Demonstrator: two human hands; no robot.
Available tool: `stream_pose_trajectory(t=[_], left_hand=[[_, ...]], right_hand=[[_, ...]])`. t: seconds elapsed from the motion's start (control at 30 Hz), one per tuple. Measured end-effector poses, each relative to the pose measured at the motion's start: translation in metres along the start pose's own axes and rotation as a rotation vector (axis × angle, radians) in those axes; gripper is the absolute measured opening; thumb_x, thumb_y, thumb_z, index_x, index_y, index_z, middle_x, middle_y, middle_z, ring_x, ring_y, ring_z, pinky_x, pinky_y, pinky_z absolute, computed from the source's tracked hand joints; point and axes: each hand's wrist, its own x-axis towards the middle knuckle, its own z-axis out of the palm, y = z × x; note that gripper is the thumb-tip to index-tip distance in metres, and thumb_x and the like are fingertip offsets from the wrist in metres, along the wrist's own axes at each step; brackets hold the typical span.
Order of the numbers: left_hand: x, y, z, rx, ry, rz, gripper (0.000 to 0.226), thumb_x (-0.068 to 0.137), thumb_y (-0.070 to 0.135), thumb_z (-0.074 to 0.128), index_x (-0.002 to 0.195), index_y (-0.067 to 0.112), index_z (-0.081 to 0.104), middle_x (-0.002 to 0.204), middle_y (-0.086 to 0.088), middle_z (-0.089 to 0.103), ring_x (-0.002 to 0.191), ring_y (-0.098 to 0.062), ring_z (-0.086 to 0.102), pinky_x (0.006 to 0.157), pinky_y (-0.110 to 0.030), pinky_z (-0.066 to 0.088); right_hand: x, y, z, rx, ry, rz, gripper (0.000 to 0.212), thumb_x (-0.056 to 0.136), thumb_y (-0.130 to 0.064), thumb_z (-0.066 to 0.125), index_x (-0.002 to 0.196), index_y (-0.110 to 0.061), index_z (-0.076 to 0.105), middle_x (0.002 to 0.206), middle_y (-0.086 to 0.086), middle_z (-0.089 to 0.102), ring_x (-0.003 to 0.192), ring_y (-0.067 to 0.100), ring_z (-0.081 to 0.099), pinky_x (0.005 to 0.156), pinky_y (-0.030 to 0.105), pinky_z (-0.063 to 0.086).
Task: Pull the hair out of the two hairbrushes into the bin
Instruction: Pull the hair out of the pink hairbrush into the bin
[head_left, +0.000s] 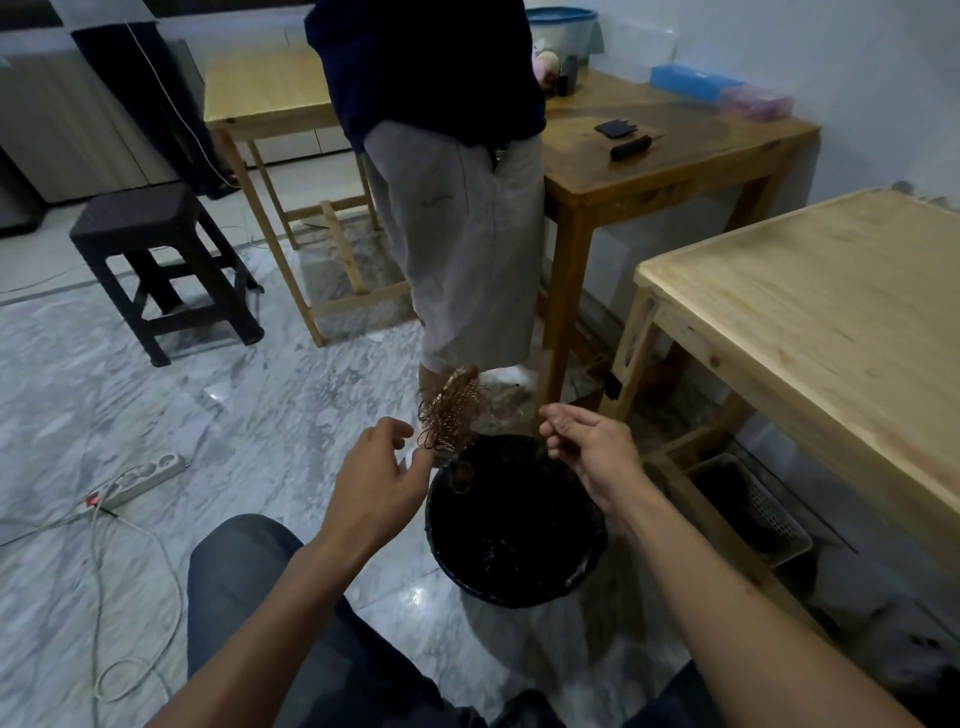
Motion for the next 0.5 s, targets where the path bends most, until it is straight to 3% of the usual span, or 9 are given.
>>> stream_pose_trajectory(t=[0.17,0.23,0.37,0.43,0.5], left_hand=[[-0.003,0.001,-0.005,-0.146,0.119,-0.091,0.024,0.100,0.036,0.049,0.115,0.017,0.055,0.088,-0.001,0.068,0.066,-0.027,0.067,0.064,-0.044,0.054],[-0.004,0.003,-0.007,-0.218,0.138,-0.099,0.017,0.100,0.036,0.049,0.110,0.023,0.053,0.080,-0.006,0.068,0.065,-0.033,0.067,0.064,-0.049,0.056],[-0.006,0.003,-0.005,-0.286,0.148,-0.063,0.013,0.098,0.040,0.051,0.108,0.032,0.053,0.089,0.000,0.068,0.068,-0.027,0.067,0.066,-0.052,0.058],[-0.008,0.004,-0.003,-0.303,0.107,-0.043,0.014,0.098,0.040,0.052,0.109,0.032,0.055,0.089,0.003,0.068,0.066,-0.025,0.066,0.064,-0.050,0.058],[-0.009,0.007,-0.001,-0.303,0.056,-0.018,0.014,0.099,0.039,0.052,0.108,0.029,0.057,0.088,0.003,0.068,0.061,-0.026,0.064,0.058,-0.042,0.053]], right_hand=[[0.007,-0.001,-0.008,0.105,0.242,0.027,0.011,0.096,-0.010,0.068,0.099,-0.007,0.077,0.071,0.002,0.074,0.063,0.010,0.063,0.069,0.026,0.056],[0.013,0.005,-0.012,-0.017,0.295,0.057,0.011,0.095,-0.011,0.070,0.101,-0.007,0.078,0.073,0.003,0.075,0.065,0.011,0.064,0.066,0.025,0.055],[0.018,0.022,-0.016,-0.374,0.255,0.138,0.018,0.098,-0.012,0.066,0.111,-0.004,0.076,0.084,0.006,0.074,0.072,0.014,0.066,0.069,0.027,0.059],[0.018,0.023,-0.015,-0.568,0.179,0.182,0.029,0.098,-0.014,0.062,0.126,-0.009,0.070,0.103,0.008,0.073,0.087,0.018,0.069,0.083,0.036,0.063],[0.015,0.019,-0.009,-0.769,0.082,0.196,0.059,0.087,-0.016,0.062,0.146,-0.021,0.055,0.136,0.006,0.062,0.117,0.026,0.063,0.100,0.043,0.056]])
